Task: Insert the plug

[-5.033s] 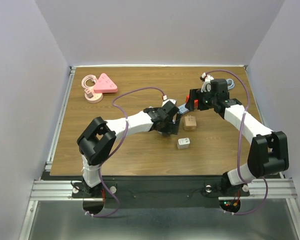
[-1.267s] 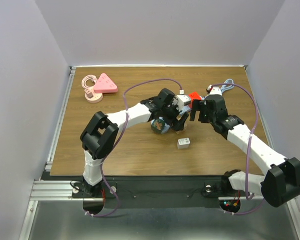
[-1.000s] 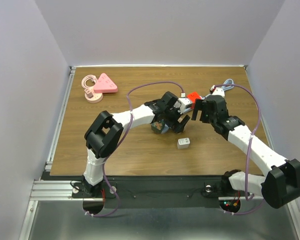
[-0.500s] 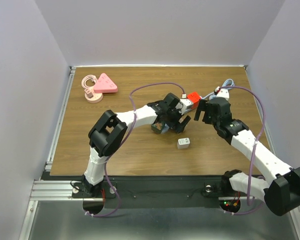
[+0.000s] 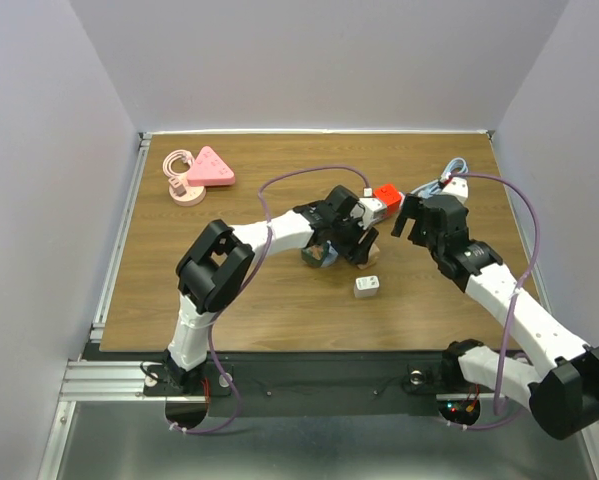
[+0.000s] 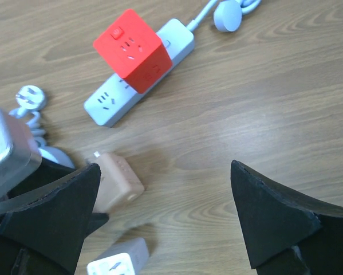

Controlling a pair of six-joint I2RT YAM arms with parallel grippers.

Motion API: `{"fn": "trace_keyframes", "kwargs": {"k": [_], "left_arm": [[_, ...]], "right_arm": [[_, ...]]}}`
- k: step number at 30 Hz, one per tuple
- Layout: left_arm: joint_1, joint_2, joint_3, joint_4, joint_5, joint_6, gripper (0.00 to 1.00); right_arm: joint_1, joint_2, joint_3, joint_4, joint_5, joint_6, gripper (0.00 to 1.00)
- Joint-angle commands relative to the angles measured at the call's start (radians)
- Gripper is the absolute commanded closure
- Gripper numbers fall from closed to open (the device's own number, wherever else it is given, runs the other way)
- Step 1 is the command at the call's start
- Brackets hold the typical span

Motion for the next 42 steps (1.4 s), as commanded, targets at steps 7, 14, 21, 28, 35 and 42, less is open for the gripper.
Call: {"fn": "trace_keyframes", "kwargs": {"k": [7, 14, 21, 28, 35, 42], "left_arm": [[0.079, -0.231, -0.026, 0.341, -0.037, -0.283, 1.0], [0.087, -0.337, -0.057, 0.501, -0.085, -0.369, 1.0], [0.087, -0.4, -0.107, 0.553, -0.109, -0.392, 1.0], [0.088, -0.416, -0.137, 0.552, -0.137, -0.401, 1.0], [0.087, -0.414, -0.141, 0.555, -0.126, -0.407, 1.0], [0.068, -0.422, -0.14, 0.564, -0.12, -0.412, 1.0]], "right_arm": [[-0.007, -0.115, 0.025, 0.221, -0.228, 0.18, 0.0], [-0.007, -0.092, -0.095, 0.577, -0.341, 0.363, 0.0], [-0.006, -0.062, -0.092, 0.722, -0.319, 0.36, 0.0], [-0.007, -0.117, -0.127, 0.822, -0.347, 0.32, 0.0], [-0.006, -0.151, -0.134, 0.805, -0.33, 0.288, 0.0], [-0.007, -0.05, -0.103, 0.814, -0.362, 0.279, 0.0]]}}
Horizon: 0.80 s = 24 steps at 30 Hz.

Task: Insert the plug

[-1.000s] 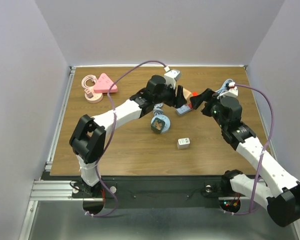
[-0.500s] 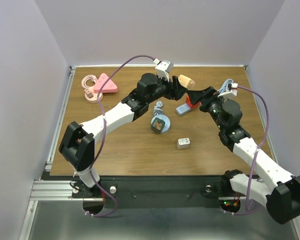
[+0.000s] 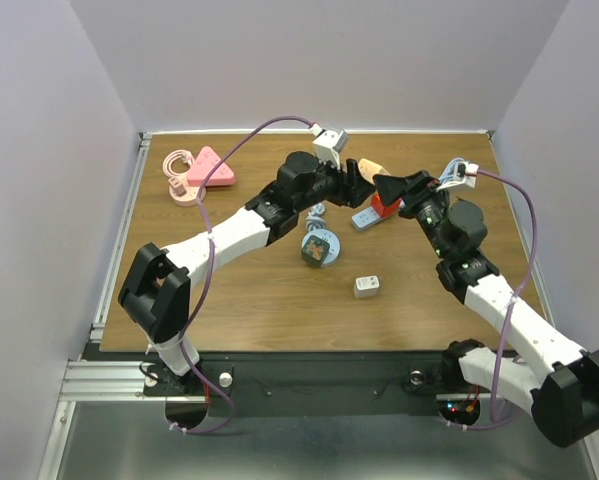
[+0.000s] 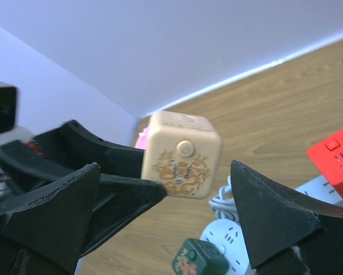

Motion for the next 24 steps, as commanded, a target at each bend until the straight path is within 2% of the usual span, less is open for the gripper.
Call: {"fn": "trace_keyframes", "kwargs": {"k": [1, 8, 13, 20, 21, 23, 24], "left_arm": [[-0.021, -0.057, 0.004, 0.082, 0.015, -0.008, 1.0], [-0.044, -0.065, -0.005, 0.089, 0.006, -0.011, 1.0], [-0.051, -0.085, -0.028, 0.122, -0.013, -0.012, 1.0], [-0.058, -0.103, -0.05, 0.155, -0.03, -0.008, 1.0], [-0.058, -0.106, -0.05, 0.158, -0.033, -0.006, 1.0], [-0.06, -0.105, -0.047, 0.158, -0.033, -0.005, 1.0], [-0.06, -0.105, -0.043, 0.16, -0.033, -0.005, 1.0]], "right_arm": [[-0.007, 0.05, 0.031, 0.057, -0.021, -0.032, 0.0], [-0.006, 0.093, 0.043, 0.093, -0.04, -0.027, 0.01], [-0.007, 0.099, 0.023, 0.091, -0.05, -0.015, 0.14], [-0.007, 0.121, 0.015, 0.091, -0.103, 0.017, 0.26], [-0.006, 0.122, 0.015, 0.09, -0.107, 0.019, 0.33], [-0.007, 0.133, 0.018, 0.09, -0.13, 0.019, 0.4], [-0.007, 0.138, 0.02, 0.09, -0.138, 0.021, 0.55]]}}
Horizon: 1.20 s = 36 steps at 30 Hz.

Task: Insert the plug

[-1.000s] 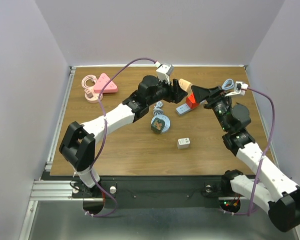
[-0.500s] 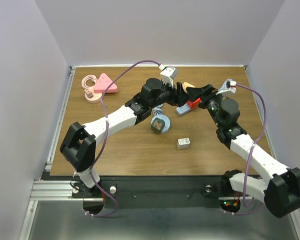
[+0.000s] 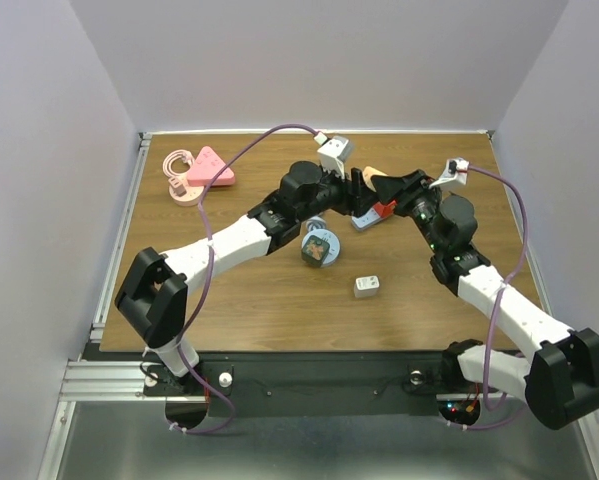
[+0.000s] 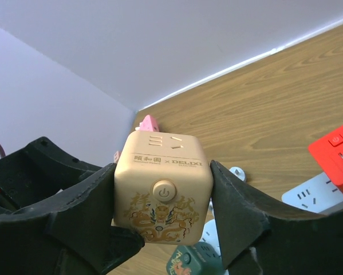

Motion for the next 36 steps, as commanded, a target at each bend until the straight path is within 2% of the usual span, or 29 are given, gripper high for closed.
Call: {"fn": "trace_keyframes", "kwargs": {"k": [1, 2, 3, 4, 5, 6, 7, 9, 10, 11, 12, 18, 24, 30, 33, 36], "left_arm": [[-0.009, -0.071, 0.011, 0.126, -0.003, 0.003, 1.0], [-0.009, -0.068, 0.013, 0.124, -0.001, 0.003, 1.0], [-0.009, -0.067, 0.016, 0.121, 0.005, 0.003, 1.0], [-0.009, -0.067, 0.019, 0.112, 0.011, 0.006, 0.95], [-0.009, -0.067, 0.022, 0.1, 0.011, 0.018, 0.82], [-0.008, -0.071, 0.024, 0.086, 0.011, 0.031, 0.7], [-0.008, -0.076, 0.018, 0.052, -0.007, 0.043, 0.48], [-0.005, -0.1, -0.011, 0.009, -0.025, 0.077, 0.29], [0.002, -0.11, -0.024, -0.002, -0.026, 0.083, 0.25], [0.008, -0.119, -0.036, -0.012, -0.02, 0.092, 0.11], [0.021, -0.139, -0.05, -0.026, -0.013, 0.098, 0.02], [0.04, -0.218, -0.166, -0.135, -0.073, 0.144, 0.01], [0.035, -0.24, -0.241, -0.317, -0.26, 0.155, 0.01], [0.011, -0.242, -0.277, -0.368, -0.371, 0.109, 0.01], [0.012, -0.234, -0.285, -0.396, -0.36, 0.108, 0.01], [0.005, -0.229, -0.32, -0.375, -0.282, 0.106, 0.01]], "right_arm": [[0.001, 0.016, 0.019, 0.036, -0.063, 0.006, 0.66], [-0.001, 0.022, 0.019, 0.036, -0.064, 0.006, 0.75], [-0.001, 0.024, 0.021, 0.036, -0.058, 0.005, 0.89], [-0.001, 0.026, 0.021, 0.035, -0.057, -0.001, 0.95], [0.001, 0.024, 0.026, 0.033, -0.041, -0.021, 1.0], [-0.001, 0.024, 0.029, 0.032, -0.032, -0.039, 1.0], [-0.001, 0.016, 0.033, 0.022, -0.021, -0.084, 1.0], [-0.004, 0.009, 0.056, 0.015, 0.008, -0.137, 0.99], [-0.007, 0.009, 0.068, 0.01, 0.009, -0.167, 1.0], [-0.014, 0.01, 0.079, 0.001, 0.009, -0.214, 0.99], [-0.031, 0.012, 0.101, -0.004, 0.009, -0.233, 1.0], [-0.094, 0.036, 0.148, -0.018, 0.003, -0.296, 1.0], [-0.099, 0.032, 0.147, -0.054, -0.014, -0.313, 1.0], [-0.099, 0.019, 0.124, -0.068, -0.038, -0.3, 1.0], [-0.1, 0.012, 0.115, -0.074, -0.044, -0.296, 1.0], [-0.099, 0.01, 0.104, -0.08, -0.047, -0.293, 1.0]]}}
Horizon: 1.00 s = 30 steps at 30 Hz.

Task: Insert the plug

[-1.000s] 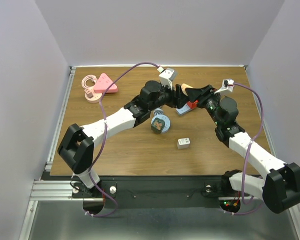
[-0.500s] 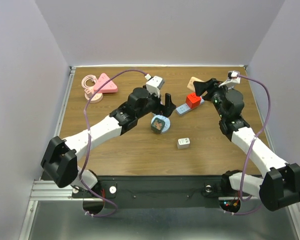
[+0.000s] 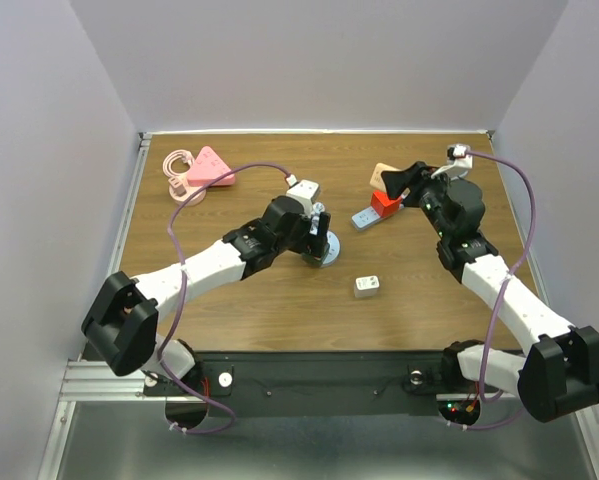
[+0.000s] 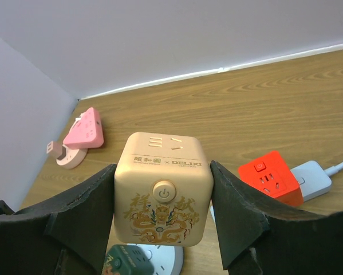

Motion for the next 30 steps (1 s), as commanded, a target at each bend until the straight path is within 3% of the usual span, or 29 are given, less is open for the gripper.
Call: {"fn": "trace_keyframes", "kwargs": {"k": [1, 12, 19, 24, 27, 28, 30], "left_arm": [[-0.007, -0.013, -0.042, 0.009, 0.053, -0.008, 0.01], [-0.011, 0.129, -0.005, 0.06, 0.199, 0.078, 0.01], [-0.012, 0.23, 0.059, -0.031, 0.206, 0.159, 0.03], [-0.012, 0.29, 0.113, -0.121, 0.217, 0.217, 0.37], [-0.012, 0.312, 0.13, -0.157, 0.217, 0.247, 0.5], [-0.012, 0.316, 0.136, -0.17, 0.216, 0.248, 0.63], [-0.011, 0.318, 0.139, -0.181, 0.216, 0.294, 0.77]], "right_arm": [[-0.001, -0.031, 0.0, 0.037, -0.021, -0.002, 1.0], [-0.001, -0.052, 0.019, -0.058, -0.05, -0.045, 1.0], [-0.001, -0.059, 0.044, -0.187, -0.122, -0.108, 1.0], [-0.001, -0.023, 0.052, -0.244, -0.162, -0.138, 1.0], [-0.001, 0.015, 0.053, -0.274, -0.186, -0.164, 1.0], [-0.001, 0.027, 0.056, -0.285, -0.2, -0.169, 1.0], [-0.001, 0.067, 0.067, -0.313, -0.208, -0.178, 1.0]]}}
